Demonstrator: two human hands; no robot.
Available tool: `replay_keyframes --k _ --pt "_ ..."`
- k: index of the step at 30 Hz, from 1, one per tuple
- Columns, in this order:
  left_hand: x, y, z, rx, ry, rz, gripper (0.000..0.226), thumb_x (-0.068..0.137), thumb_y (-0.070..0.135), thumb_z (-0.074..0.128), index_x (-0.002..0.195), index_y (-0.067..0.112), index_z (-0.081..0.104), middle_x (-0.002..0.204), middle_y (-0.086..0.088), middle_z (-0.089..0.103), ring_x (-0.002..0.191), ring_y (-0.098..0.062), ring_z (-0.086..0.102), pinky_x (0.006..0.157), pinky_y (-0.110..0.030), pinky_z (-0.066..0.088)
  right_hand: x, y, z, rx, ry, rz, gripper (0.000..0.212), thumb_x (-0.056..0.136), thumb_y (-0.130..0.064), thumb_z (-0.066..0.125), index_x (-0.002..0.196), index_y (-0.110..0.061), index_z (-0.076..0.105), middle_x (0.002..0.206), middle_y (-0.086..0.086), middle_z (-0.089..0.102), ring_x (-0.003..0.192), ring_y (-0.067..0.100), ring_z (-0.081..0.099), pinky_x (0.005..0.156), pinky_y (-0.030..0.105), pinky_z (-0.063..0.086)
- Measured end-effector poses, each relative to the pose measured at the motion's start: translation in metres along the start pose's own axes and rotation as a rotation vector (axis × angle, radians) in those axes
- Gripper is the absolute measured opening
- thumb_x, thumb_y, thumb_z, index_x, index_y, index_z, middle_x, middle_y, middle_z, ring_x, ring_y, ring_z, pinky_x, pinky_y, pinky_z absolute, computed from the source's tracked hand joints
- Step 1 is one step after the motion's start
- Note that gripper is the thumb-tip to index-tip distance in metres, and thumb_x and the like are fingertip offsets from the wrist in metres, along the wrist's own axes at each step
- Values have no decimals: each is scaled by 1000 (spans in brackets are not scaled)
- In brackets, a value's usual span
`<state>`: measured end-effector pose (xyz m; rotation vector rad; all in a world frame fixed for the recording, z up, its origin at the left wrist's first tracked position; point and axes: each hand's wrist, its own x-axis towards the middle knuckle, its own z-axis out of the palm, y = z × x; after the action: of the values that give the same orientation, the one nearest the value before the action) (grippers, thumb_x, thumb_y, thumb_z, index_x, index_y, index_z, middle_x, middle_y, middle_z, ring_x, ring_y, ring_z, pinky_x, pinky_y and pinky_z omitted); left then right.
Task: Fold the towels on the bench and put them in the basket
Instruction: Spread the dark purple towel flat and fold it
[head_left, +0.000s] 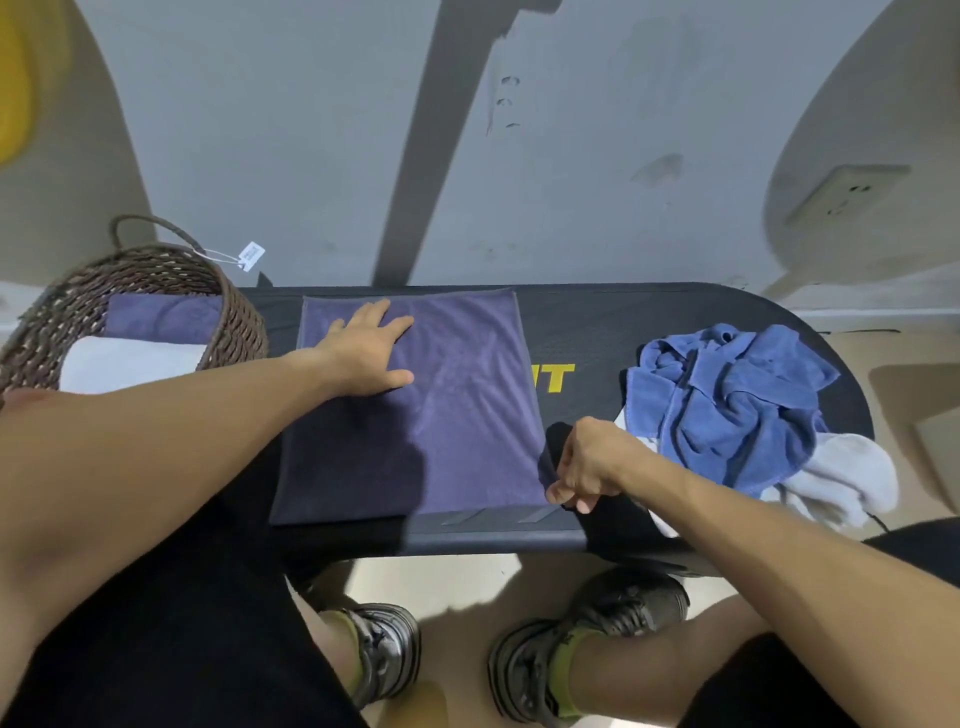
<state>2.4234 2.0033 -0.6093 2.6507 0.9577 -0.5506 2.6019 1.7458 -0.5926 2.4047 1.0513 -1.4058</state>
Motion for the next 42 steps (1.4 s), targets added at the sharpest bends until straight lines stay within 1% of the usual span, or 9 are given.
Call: replay_keyframes --k 5,15,18,21,25,32,37,40,42 --pt "-54 -7 29 -24 130 53 93 81 54 70 155 22 24 160 -15 18 149 -29 15 116 -47 28 6 -13 -9 -25 -22 -10 50 90 -55 61 62 -14 63 47 -3 64 30 10 47 52 24 42" --pt "-125 -65 55 -175 82 -143 86 89 40 69 155 11 23 163 -11 16 150 -26 15 121 -36 18 -2 -24 -12 -175 -16 11 34 88 -39 69 66 -14 60 53 -1 69 36 9 58 48 22 42" --pt "-134 -57 51 -149 199 -227 67 83 34 75 138 6 48 137 -18 45 127 -36 46 104 -45 42 -9 -28 -15 -376 195 -21 34 76 -39 76 64 -15 55 56 -2 68 49 16 62 51 25 43" --pt "-142 -47 49 -232 248 -399 40 82 30 77 102 9 50 106 -15 61 95 -36 61 75 -41 46 -8 -39 -11 -340 477 -314 26 77 -36 75 78 -13 63 81 7 67 76 29 64 62 32 50" --pt "-149 -47 52 -279 45 -549 37 84 37 73 88 1 67 80 -12 68 77 -30 65 76 -37 53 -6 -50 16 -187 395 -558 31 80 -36 75 103 -18 64 100 2 68 94 27 63 79 34 52" --pt "-152 -57 49 -432 -57 -629 33 85 35 74 85 2 71 60 -12 69 49 -24 61 69 -39 61 -10 -37 47 -182 327 -597 35 83 -32 73 112 -21 57 99 -4 49 99 23 53 82 26 41" --pt "-155 -45 39 -44 95 -433 25 81 25 71 91 10 53 92 -11 62 91 -34 65 68 -36 46 -18 -32 54 -205 305 -577 47 74 -41 81 110 -22 57 103 1 56 95 20 49 77 28 38" --pt "-151 -25 44 -271 241 -80 21 82 22 70 91 12 54 93 -5 60 90 -29 60 79 -42 50 -18 -35 58 -169 355 -568 43 74 -44 81 104 -23 60 99 -1 55 91 19 50 73 27 36" --pt "-151 -10 52 -441 115 90 23 83 29 73 95 15 59 90 2 57 86 -20 57 85 -42 49 -18 -35 61 -149 389 -575 38 77 -43 80 103 -23 62 97 -2 52 92 19 51 73 26 36"
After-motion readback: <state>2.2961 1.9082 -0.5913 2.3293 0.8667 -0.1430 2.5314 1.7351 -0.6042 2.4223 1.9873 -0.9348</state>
